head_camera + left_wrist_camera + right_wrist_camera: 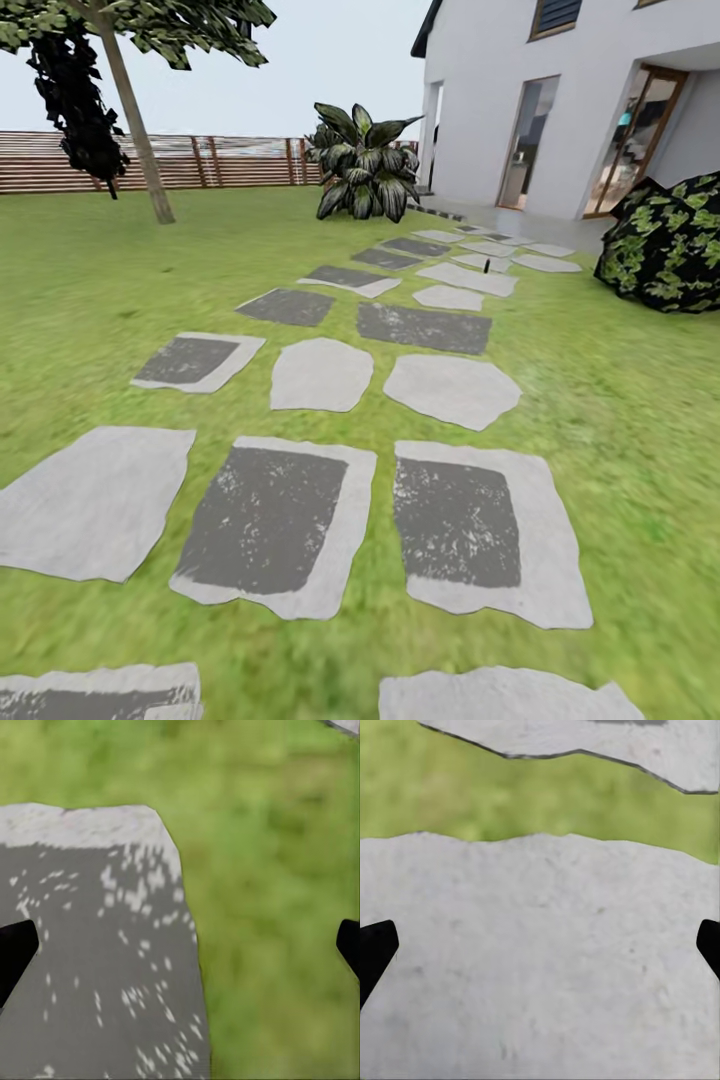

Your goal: In the garden, pick up the pesticide atomizer on the floor and spray pesticide onto both trees until each tree trunk is fully covered.

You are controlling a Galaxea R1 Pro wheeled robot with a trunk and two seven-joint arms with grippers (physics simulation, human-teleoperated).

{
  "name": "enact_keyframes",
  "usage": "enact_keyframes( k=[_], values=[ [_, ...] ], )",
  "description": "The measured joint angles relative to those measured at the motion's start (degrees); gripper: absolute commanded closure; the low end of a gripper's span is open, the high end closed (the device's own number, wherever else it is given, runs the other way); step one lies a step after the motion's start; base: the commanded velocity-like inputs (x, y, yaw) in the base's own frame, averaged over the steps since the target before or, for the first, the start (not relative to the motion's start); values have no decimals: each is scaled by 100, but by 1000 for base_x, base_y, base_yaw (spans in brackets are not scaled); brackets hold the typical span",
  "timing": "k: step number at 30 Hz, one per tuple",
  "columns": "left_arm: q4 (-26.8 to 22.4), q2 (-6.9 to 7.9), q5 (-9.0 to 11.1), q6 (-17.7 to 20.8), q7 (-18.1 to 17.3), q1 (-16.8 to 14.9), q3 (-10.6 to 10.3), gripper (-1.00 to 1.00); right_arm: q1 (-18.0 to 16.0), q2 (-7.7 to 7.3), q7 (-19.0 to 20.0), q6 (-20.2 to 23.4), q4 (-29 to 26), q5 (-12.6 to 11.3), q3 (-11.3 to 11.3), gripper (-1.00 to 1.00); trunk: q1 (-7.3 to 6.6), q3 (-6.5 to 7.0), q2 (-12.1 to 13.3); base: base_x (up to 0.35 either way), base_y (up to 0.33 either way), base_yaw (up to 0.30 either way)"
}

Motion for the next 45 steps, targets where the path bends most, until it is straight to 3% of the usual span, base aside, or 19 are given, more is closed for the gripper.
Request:
enact_keyframes(
  k=[18, 45],
  values=[
    [0, 1, 0, 0, 0, -1, 0, -100, 1, 0, -2, 2, 1, 0, -4, -100, 0, 0, 0, 339, 0, -212],
    [0, -6, 0, 0, 0, 0, 0, -100, 0, 0, 6, 2, 10, 0, -4, -100, 0, 0, 0, 339, 0, -5]
  ],
)
